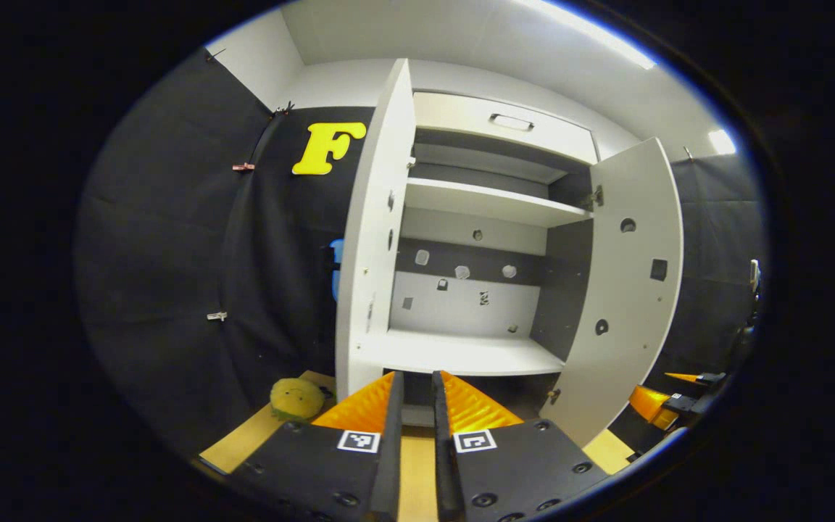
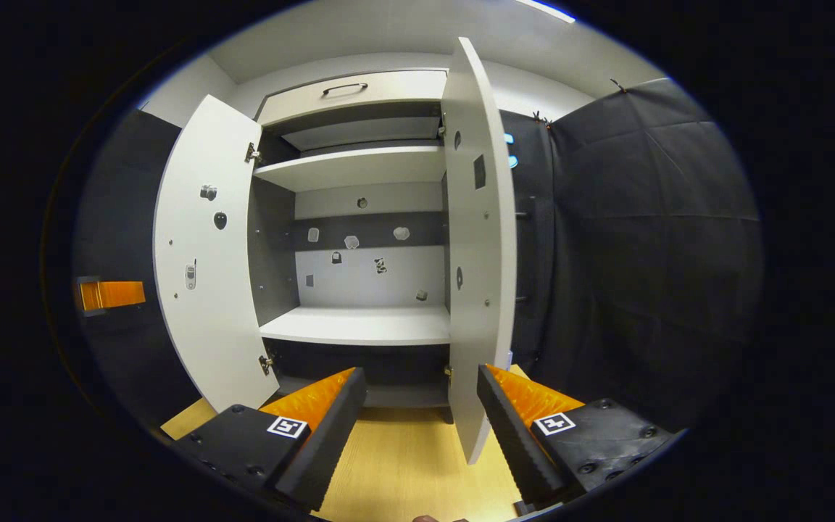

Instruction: Open the right door of the double-door shoe cabinet with the right hand, and open the left door with the left hand.

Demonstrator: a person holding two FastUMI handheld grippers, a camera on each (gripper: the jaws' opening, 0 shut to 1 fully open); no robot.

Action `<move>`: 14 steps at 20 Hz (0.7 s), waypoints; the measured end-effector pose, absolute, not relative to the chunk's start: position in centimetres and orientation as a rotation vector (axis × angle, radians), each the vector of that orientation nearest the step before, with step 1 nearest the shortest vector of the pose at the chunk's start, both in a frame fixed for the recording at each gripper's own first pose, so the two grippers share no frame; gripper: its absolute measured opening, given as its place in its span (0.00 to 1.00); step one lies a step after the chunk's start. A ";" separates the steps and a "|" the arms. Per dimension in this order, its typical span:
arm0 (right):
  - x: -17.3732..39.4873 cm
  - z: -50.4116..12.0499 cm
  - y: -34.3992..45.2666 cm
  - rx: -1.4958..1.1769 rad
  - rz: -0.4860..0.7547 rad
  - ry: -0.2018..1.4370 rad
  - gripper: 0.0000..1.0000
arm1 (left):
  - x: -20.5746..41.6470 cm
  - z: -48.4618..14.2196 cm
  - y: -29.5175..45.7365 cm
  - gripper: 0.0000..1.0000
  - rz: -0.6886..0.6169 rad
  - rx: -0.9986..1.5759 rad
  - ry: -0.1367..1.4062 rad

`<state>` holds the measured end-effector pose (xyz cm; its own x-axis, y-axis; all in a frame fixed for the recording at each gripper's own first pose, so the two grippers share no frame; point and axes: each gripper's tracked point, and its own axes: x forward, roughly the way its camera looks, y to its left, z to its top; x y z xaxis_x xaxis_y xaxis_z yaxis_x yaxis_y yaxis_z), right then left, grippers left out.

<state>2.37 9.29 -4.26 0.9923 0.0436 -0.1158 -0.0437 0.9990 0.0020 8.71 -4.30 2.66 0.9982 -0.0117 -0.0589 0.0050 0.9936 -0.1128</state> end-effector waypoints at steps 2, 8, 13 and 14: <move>1.2 -3.7 8.1 0.037 0.057 0.120 0.97 | 7.4 2.7 -5.6 0.32 0.022 -0.101 0.053; -1.5 -2.2 4.8 0.044 0.087 0.079 0.98 | 2.7 1.5 -9.2 0.86 0.065 -0.046 0.040; -3.1 -2.6 3.2 0.071 0.090 0.089 0.98 | 0.4 1.0 -10.6 0.95 0.087 -0.005 0.054; -3.0 -2.7 3.0 0.072 0.087 0.087 0.98 | 0.2 1.0 -10.6 0.95 0.096 0.002 0.053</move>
<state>-3.02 3.03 -2.65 0.9924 0.0898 -0.0839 -0.0835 0.9936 0.0754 0.17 -10.55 0.99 0.9939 0.0961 -0.0532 -0.0960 0.9954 0.0044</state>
